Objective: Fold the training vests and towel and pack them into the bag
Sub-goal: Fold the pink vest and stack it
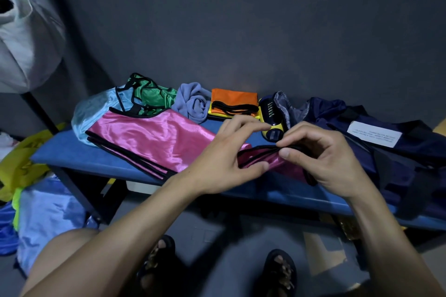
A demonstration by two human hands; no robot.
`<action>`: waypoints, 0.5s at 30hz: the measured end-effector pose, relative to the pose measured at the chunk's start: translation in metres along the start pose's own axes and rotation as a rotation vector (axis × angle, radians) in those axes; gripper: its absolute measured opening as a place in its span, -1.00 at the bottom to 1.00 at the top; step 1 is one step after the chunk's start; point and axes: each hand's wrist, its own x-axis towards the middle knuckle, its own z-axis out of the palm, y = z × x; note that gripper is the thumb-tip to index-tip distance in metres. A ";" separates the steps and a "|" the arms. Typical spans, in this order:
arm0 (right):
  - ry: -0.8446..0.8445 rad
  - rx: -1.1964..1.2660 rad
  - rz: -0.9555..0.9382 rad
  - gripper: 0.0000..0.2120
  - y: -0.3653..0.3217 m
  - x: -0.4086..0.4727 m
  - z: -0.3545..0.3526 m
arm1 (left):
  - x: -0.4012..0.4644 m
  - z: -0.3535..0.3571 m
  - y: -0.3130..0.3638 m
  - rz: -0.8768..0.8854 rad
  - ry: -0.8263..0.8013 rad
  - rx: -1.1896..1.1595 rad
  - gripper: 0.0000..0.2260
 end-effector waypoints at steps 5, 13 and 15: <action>-0.037 0.019 0.002 -0.89 -0.002 0.005 0.006 | 0.011 -0.004 0.005 -0.038 -0.048 -0.242 -0.85; -0.075 -0.151 0.112 -0.64 0.003 -0.005 0.001 | 0.006 -0.017 0.001 -0.170 -0.056 -0.383 -0.94; -0.080 -0.265 0.142 -0.63 0.010 -0.011 -0.006 | 0.001 -0.022 0.000 -0.216 -0.065 -0.473 -0.92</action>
